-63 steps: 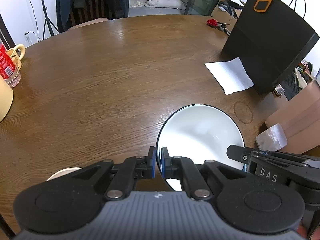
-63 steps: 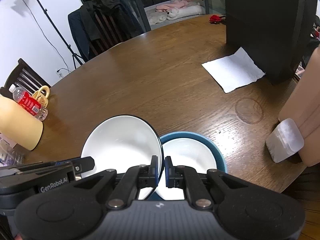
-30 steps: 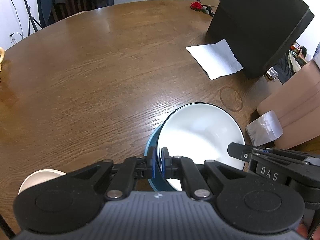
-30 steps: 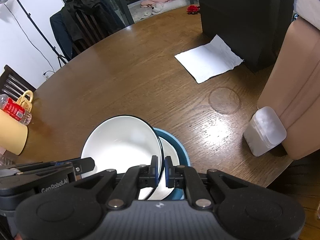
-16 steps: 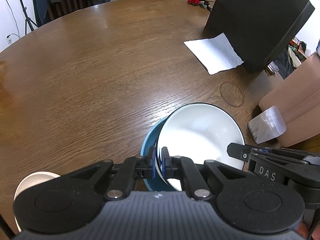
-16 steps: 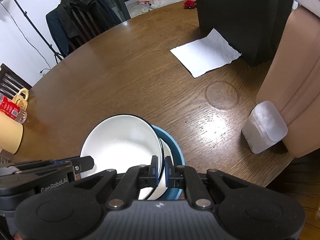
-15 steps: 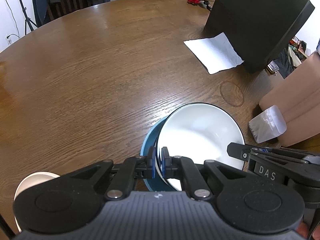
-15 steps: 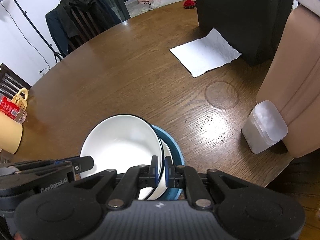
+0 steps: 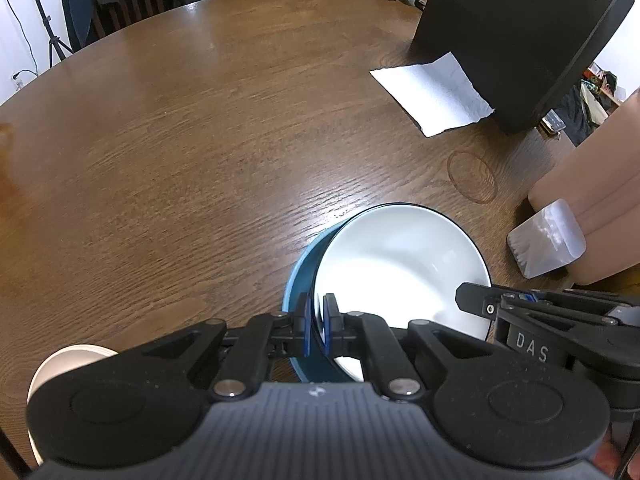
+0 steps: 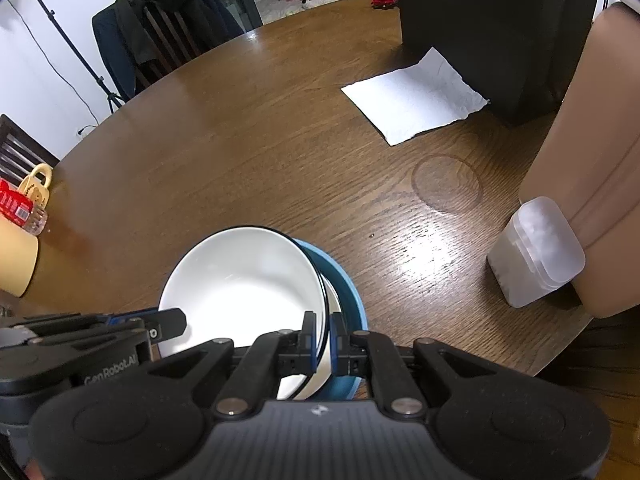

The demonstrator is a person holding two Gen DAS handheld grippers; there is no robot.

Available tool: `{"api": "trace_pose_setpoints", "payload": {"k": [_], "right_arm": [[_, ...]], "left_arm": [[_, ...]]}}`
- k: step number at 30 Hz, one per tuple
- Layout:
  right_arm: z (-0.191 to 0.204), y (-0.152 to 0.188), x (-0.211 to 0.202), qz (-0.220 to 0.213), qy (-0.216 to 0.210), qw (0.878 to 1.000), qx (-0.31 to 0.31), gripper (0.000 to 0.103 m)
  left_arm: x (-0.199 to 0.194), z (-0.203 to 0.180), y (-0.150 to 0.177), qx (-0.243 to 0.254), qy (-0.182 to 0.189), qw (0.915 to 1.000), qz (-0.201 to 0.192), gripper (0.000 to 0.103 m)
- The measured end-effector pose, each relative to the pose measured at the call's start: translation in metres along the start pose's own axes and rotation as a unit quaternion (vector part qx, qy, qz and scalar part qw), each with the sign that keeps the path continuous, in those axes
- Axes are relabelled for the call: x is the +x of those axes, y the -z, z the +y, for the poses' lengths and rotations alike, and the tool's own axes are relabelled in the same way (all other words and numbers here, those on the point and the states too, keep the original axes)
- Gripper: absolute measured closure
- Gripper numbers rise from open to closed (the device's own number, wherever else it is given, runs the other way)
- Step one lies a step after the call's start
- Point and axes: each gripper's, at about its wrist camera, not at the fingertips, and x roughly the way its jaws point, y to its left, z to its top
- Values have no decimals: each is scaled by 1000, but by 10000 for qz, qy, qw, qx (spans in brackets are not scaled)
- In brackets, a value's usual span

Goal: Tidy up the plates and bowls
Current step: 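Lower the small white bowl into the white bowl inside the blue bowl with both tools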

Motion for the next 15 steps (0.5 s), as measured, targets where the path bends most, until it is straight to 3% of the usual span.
{"api": "trace_pose_setpoints", "payload": {"k": [15], "right_arm": [[3,3,5,-1,80,9999,-103,97]], "left_arm": [[6,-1,1,82,-39,10000,30,96]]}}
